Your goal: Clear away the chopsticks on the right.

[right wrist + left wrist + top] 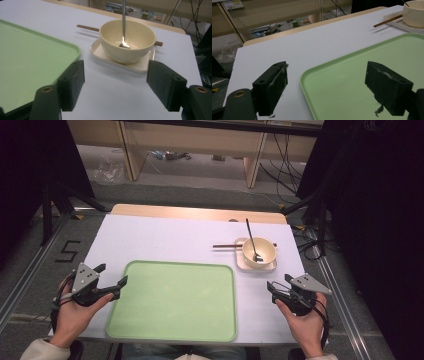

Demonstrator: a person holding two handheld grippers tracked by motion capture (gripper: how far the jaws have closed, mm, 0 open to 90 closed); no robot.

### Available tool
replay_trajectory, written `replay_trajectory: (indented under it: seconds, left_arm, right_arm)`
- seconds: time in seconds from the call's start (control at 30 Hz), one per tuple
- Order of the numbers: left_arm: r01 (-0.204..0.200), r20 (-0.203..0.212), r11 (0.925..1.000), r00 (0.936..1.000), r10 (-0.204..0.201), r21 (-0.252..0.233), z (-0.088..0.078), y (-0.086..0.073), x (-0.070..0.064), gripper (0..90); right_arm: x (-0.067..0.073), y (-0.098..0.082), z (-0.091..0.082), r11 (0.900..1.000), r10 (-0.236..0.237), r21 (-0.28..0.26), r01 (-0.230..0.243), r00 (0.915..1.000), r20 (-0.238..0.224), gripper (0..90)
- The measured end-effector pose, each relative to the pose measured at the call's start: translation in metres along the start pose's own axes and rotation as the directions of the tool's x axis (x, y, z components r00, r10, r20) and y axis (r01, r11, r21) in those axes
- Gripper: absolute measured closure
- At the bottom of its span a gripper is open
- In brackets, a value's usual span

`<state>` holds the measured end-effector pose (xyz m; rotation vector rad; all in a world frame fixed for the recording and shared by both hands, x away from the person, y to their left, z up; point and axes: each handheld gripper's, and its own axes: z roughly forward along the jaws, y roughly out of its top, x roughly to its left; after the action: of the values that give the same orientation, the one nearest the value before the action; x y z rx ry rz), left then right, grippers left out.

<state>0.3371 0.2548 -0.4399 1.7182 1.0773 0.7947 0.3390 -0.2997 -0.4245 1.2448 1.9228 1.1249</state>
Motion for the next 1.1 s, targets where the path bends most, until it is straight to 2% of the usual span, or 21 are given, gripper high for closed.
replay_trajectory:
  seconds: [0.1,0.13,0.2,0.23,0.3,0.33,0.37,0.4,0.43,0.47,0.53,0.57,0.6,0.67,0.73,0.83,0.97,1.0,1.03,1.07,1.1]
  left_arm:
    - [0.004,0.003,1.0,1.0,-0.004,-0.001,0.0,0.0,0.0,18.2]
    - [0.001,0.002,1.0,1.0,-0.001,-0.001,0.0,0.0,0.0,18.3]
    - [0.0,0.001,1.0,1.0,0.0,0.0,0.0,0.0,0.0,18.4]
    - [0.002,0.003,1.0,1.0,-0.002,0.001,0.0,-0.001,0.0,18.3]
    - [-0.001,0.001,1.0,1.0,0.001,0.0,0.0,0.0,0.0,18.6]
    - [0.0,0.001,1.0,1.0,0.0,0.0,0.0,-0.001,0.0,18.6]
    - [0.002,0.003,1.0,1.0,-0.002,0.001,0.0,-0.001,0.0,18.7]
    - [0.003,0.003,1.0,1.0,-0.003,0.001,0.0,-0.001,0.0,18.7]
    - [0.001,0.003,1.0,1.0,-0.001,-0.001,0.0,-0.001,0.0,18.8]
    - [0.0,0.005,1.0,1.0,0.0,-0.001,0.0,-0.001,-0.001,19.0]
    - [0.004,0.006,1.0,1.0,-0.004,-0.003,0.0,-0.001,-0.001,19.1]
    - [0.002,0.004,1.0,1.0,-0.002,-0.003,0.0,0.0,-0.001,19.3]
    - [0.0,0.006,1.0,1.0,0.0,0.001,0.0,-0.001,0.0,19.5]
    - [-0.004,0.01,1.0,0.9999,0.004,0.004,0.001,-0.001,-0.001,19.9]
    - [0.001,0.014,1.0,0.9999,-0.001,0.007,0.001,-0.001,-0.001,20.0]
    - [0.001,0.015,1.0,0.9999,-0.001,0.007,0.001,-0.001,0.0,20.2]
    - [0.0,0.018,1.0,0.9998,0.0,0.01,0.001,-0.001,-0.001,20.6]
    - [0.002,0.019,1.0,0.9998,-0.003,0.009,0.001,-0.001,-0.001,20.6]
    - [0.002,0.019,1.0,0.9998,-0.003,0.009,0.001,-0.001,-0.001,20.7]
    - [0.003,0.016,1.0,0.9999,-0.003,0.007,0.001,-0.001,-0.001,20.7]
    - [0.003,0.016,1.0,0.9999,-0.003,0.007,0.001,-0.001,-0.001,20.8]
  right_arm:
    - [-0.002,0.0,0.001,0.999,-0.031,-0.02,0.031,0.9995,-0.008,35.3]
    - [-0.002,0.001,0.001,0.998,-0.051,-0.027,0.051,0.9987,0.008,35.5]
    - [0.001,0.001,0.002,1.0,-0.023,-0.015,0.023,0.9997,0.004,36.9]
    - [-0.001,0.003,0.004,0.998,-0.058,-0.014,0.057,0.9983,-0.009,37.7]
    - [0.0,0.003,0.005,0.998,-0.056,-0.007,0.056,0.9984,-0.013,39.2]
    - [-0.002,0.005,0.006,0.995,-0.103,-0.015,0.103,0.9945,0.021,40.6]
    - [-0.002,0.006,0.009,0.995,-0.104,-0.008,0.104,0.9946,0.002,42.7]
    - [0.0,0.006,0.012,0.994,-0.104,-0.014,0.104,0.9945,0.008,43.9]
    - [0.0,0.008,0.014,0.991,-0.133,-0.007,0.133,0.991,0.011,45.2]
    - [0.0,0.01,0.017,0.983,-0.181,-0.003,0.181,0.9826,0.041,48.5]
    - [0.0,0.012,0.021,0.983,-0.182,0.023,0.182,0.983,0.021,54.4]
    - [0.0,0.014,0.023,0.98,-0.198,0.028,0.197,0.9796,0.033,58.3]
    - [-0.001,0.017,0.025,0.973,-0.229,0.039,0.228,0.9727,0.036,63.6]
    - [-0.003,0.024,0.031,0.96,-0.277,0.059,0.275,0.96,0.038,68.4]
    - [-0.004,0.031,0.038,0.952,-0.298,0.083,0.294,0.9539,0.037,71.3]
    - [-0.004,0.044,0.05,0.937,-0.339,0.098,0.334,0.9399,0.037,78.1]
    - [-0.001,0.062,0.067,0.928,-0.357,0.122,0.353,0.9342,0.009,87.4]
    - [0.0,0.066,0.073,0.92,-0.374,0.126,0.371,0.9276,0.0,88.8]
    - [0.0,0.066,0.073,0.92,-0.374,0.126,0.371,0.9276,0.0,88.8]
    - [0.005,0.075,0.084,0.917,-0.371,0.151,0.37,0.9283,-0.017,90.0]
    - [0.005,0.075,0.084,0.917,-0.371,0.151,0.37,0.9283,-0.017,90.0]
